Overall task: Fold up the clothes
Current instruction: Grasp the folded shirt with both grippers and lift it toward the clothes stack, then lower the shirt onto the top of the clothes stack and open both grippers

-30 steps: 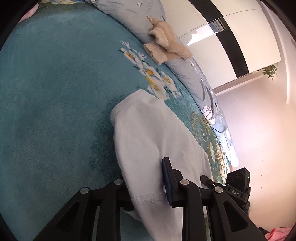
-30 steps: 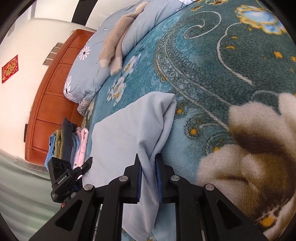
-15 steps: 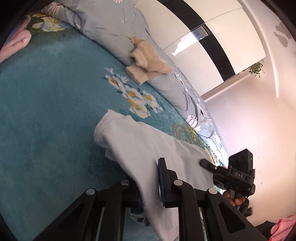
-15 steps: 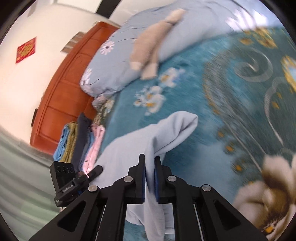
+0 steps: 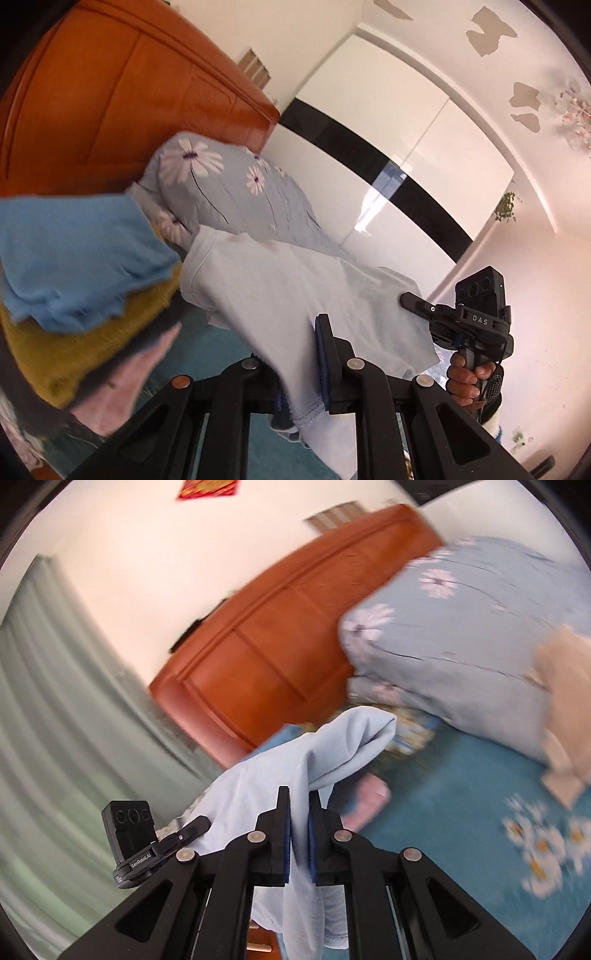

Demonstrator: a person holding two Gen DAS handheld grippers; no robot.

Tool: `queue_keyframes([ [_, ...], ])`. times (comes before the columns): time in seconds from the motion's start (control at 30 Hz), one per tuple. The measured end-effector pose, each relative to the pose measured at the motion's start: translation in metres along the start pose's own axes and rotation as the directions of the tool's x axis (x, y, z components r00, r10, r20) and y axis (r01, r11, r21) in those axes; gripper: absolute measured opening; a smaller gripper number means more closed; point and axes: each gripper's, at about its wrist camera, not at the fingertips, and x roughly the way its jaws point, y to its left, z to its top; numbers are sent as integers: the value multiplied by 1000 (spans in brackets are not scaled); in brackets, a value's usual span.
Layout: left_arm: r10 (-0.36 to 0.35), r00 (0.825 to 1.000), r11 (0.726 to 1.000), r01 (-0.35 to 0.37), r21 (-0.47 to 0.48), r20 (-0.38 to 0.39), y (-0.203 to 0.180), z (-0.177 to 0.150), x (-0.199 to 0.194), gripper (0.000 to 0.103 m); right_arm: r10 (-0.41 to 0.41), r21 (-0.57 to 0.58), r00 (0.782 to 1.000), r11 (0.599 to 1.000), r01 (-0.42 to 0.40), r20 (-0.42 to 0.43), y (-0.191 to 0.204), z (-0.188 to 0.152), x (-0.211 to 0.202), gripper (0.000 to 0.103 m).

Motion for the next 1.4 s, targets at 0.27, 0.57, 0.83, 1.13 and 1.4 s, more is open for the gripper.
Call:
queue_keyframes([
  [0.27,157,977,987,-151,-53,146,93,64,-66,15,88,-105,987,989,-102,-132,59,70,156,7],
  [0.57,225,962,966,-199,-167,155,195,30,-53,15,123,-77,958,986,-148,-259,18,63,288,7],
  [0.83,217,967,956,-183,-227,134,235,-1,-35,16,141,42,946,990,-134,-292,-43,38,330,8],
  [1.13,250,962,945,-216,-247,114,227,5,-50,33,77,48,965,997,-68,-252,-42,47,305,13],
  [1.4,394,905,915,-371,-155,160,180,15,-83,51,31,-20,979,999,-35,-200,-23,54,265,19],
])
